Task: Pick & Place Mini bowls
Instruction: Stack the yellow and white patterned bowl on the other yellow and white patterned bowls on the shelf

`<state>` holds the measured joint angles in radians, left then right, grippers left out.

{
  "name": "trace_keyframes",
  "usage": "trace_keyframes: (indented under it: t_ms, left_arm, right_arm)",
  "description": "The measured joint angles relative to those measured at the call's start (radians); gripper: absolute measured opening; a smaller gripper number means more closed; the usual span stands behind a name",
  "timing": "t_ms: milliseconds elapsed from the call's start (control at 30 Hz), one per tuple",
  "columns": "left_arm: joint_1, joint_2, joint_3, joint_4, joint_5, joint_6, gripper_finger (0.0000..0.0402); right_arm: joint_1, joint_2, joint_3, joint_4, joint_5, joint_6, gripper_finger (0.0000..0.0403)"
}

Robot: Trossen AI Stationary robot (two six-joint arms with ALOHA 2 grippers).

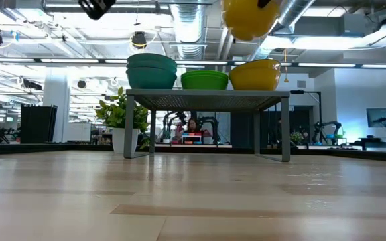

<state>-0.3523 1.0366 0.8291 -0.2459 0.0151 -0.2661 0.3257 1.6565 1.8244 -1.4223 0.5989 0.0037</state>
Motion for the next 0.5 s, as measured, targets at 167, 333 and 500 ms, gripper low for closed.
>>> trace_keyframes:
  t_ms: [167, 333, 500]
  left_arm:
    - [0.001, -0.057, 0.0, 0.009, 0.0, 0.0, 0.001]
    - [0.001, -0.107, 0.0, 0.017, 0.0, -0.003, 0.0011]
    - [0.001, -0.144, 0.0, 0.032, 0.0, -0.002, 0.001]
  right_arm:
    - [-0.104, -0.03, 0.0, -0.046, 0.023, 0.008, 0.0005]
    - [-0.195, -0.017, 0.0, -0.063, -0.038, 0.001, 0.0006]
    - [-0.26, 0.014, -0.002, -0.071, -0.081, -0.037, 0.0006]
